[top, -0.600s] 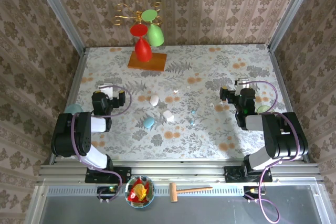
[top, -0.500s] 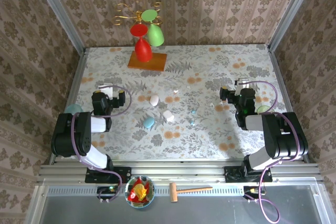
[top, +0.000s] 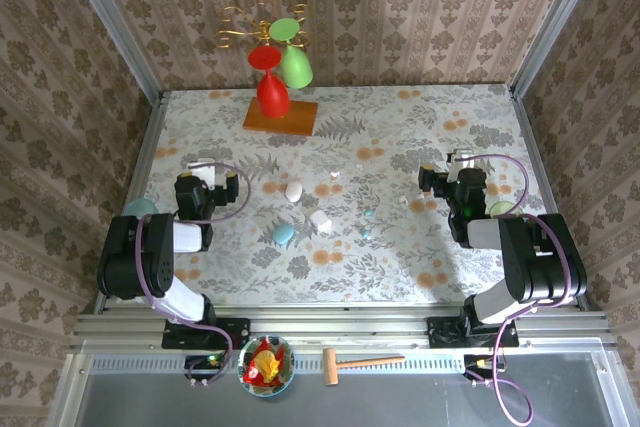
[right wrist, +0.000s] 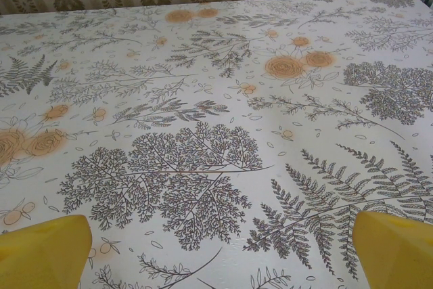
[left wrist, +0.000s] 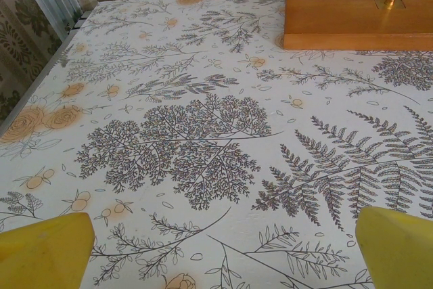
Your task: Insert wireless bluetooth earbuds into charging case
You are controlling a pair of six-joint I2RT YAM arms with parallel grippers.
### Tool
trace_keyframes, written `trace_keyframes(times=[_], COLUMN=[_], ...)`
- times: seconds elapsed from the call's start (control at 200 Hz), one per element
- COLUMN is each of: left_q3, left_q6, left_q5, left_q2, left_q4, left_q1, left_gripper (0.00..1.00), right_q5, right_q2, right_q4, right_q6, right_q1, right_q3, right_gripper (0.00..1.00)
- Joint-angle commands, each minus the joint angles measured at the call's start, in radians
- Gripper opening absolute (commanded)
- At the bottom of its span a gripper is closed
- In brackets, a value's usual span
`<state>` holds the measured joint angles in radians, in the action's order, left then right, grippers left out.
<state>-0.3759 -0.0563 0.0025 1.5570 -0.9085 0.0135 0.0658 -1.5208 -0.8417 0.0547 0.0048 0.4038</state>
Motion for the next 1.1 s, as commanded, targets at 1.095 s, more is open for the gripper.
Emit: trace_keyframes(times=[1.095], left_q3=[-0.188], left_q6=[0.045], left_q5=[-0.281], left_q2=[-0.442], left_q4=[0.601], left_q1=[0.307], left_gripper=[1.0], right_q5=[-0.11], right_q2=[0.378], right_q4=[0.731], right_q6=[-0.038], right_q1=[0.244], right_q3=[0.268], right_gripper=[1.0])
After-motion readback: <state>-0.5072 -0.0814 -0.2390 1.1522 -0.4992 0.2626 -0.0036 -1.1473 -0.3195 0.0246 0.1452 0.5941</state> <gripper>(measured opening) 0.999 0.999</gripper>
